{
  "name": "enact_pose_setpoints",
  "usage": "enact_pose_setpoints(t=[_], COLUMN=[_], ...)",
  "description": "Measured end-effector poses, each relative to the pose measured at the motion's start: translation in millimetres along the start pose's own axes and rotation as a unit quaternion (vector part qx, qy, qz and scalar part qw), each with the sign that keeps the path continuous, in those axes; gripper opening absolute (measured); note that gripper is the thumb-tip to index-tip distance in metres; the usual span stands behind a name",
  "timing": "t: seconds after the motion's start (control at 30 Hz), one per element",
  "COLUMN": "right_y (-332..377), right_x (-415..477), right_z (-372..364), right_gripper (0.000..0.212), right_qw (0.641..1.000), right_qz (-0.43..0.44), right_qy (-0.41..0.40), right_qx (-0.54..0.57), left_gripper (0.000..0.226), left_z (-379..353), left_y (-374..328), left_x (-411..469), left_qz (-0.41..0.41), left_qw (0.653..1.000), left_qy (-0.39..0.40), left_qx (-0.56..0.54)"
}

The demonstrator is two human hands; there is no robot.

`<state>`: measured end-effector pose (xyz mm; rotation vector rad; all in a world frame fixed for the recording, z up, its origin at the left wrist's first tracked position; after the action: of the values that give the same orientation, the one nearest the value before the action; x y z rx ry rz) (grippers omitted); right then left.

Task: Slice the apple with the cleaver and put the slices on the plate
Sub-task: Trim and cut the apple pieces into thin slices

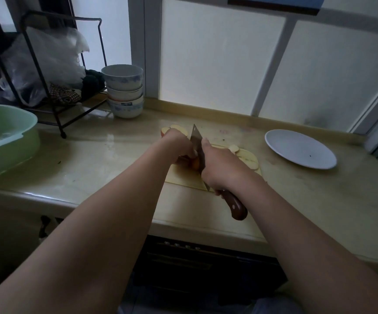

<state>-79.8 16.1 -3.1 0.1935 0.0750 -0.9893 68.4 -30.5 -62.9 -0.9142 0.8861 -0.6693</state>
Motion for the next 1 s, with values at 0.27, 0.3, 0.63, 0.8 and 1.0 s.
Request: enact_pose_setpoints(t=[0.27, 0.3, 0.63, 0.8, 1.0], right_y=[-4.2, -4.0, -35.8, -38.1, -32.8], right_x=[18.8, 19.8, -15.1, -13.4, -6.8], right_z=[8.5, 8.8, -7.6, 3.4, 13.9], right_gripper=[0.094, 0.093, 0.092, 0.092, 0.092], right_qw=[0.999, 0.998, 0.982, 0.978, 0.979], right_qz=[-0.005, -0.004, -0.043, -0.042, -0.030], right_qy=[0.017, 0.016, 0.047, -0.026, -0.069], right_qx=[0.050, 0.057, 0.180, 0.201, 0.187], left_gripper=[0.035, 0.036, 0.042, 0.040, 0.037], left_z=[3.3, 3.2, 1.5, 1.9, 1.6], left_y=[0.7, 1.3, 5.6, 6.3, 8.9], left_x=[-5.2, -5.1, -4.3, -4.7, -5.5], left_qz=[-0.004, -0.003, 0.004, 0.009, 0.031], left_qw=[1.000, 1.000, 0.999, 0.999, 0.999], left_qy=[-0.024, -0.022, -0.011, 0.001, 0.006], left_qx=[-0.005, -0.011, -0.035, -0.040, -0.041])
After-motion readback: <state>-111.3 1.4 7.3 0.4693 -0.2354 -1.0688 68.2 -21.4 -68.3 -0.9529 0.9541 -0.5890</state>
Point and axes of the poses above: each hand's wrist, its own x-axis towards the middle knuckle, its own z-axis out of the back of the hand, y = z × x, the point moved 9 cm from there along x, towards the middle knuckle, and after that the axes turned 10 degrees about -x, right-handed, at the moved point
